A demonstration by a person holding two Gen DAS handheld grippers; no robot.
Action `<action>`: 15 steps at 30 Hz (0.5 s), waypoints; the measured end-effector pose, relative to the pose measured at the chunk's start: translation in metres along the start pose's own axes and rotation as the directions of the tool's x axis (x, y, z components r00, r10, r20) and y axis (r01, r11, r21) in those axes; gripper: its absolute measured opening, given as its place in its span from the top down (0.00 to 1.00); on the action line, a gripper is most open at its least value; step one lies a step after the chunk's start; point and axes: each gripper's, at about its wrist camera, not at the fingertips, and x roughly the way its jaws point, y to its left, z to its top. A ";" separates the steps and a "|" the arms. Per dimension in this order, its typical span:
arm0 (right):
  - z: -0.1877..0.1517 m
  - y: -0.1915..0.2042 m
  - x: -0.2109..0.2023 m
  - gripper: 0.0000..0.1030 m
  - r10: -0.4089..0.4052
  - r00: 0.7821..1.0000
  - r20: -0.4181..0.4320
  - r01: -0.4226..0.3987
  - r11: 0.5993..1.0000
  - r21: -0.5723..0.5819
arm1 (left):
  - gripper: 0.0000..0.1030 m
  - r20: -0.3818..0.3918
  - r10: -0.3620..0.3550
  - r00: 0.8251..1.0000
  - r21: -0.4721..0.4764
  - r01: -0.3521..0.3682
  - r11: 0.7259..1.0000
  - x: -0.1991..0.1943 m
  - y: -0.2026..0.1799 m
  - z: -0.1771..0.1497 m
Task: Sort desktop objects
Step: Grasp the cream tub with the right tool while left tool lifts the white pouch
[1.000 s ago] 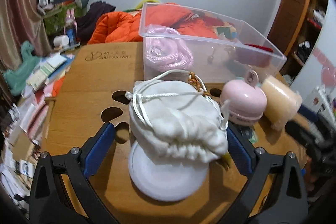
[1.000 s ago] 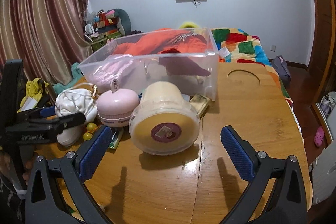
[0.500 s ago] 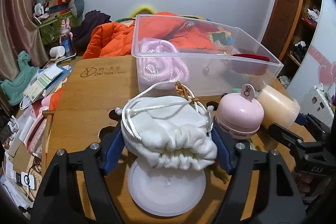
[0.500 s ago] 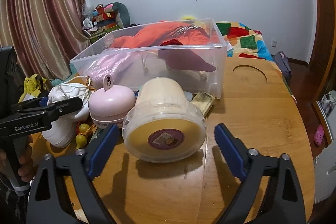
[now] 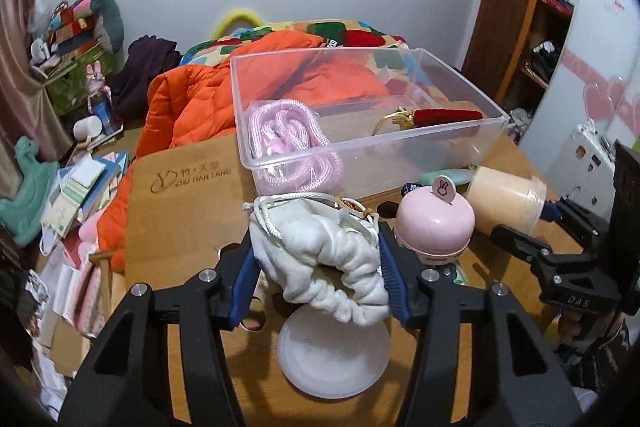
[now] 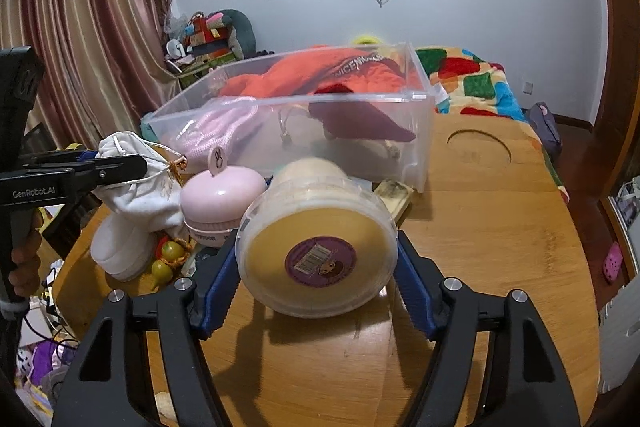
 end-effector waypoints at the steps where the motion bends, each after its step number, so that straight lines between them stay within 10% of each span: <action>1: 0.001 0.000 -0.002 0.34 0.000 1.000 0.007 0.000 1.000 -0.002 | 0.49 0.001 0.006 1.000 0.010 -0.006 1.000 -0.001 -0.002 0.001; 15: 0.011 -0.003 -0.016 0.34 0.002 0.998 0.057 -0.002 1.000 0.008 | 0.58 0.122 0.001 0.993 -0.050 0.005 0.999 -0.025 -0.003 0.009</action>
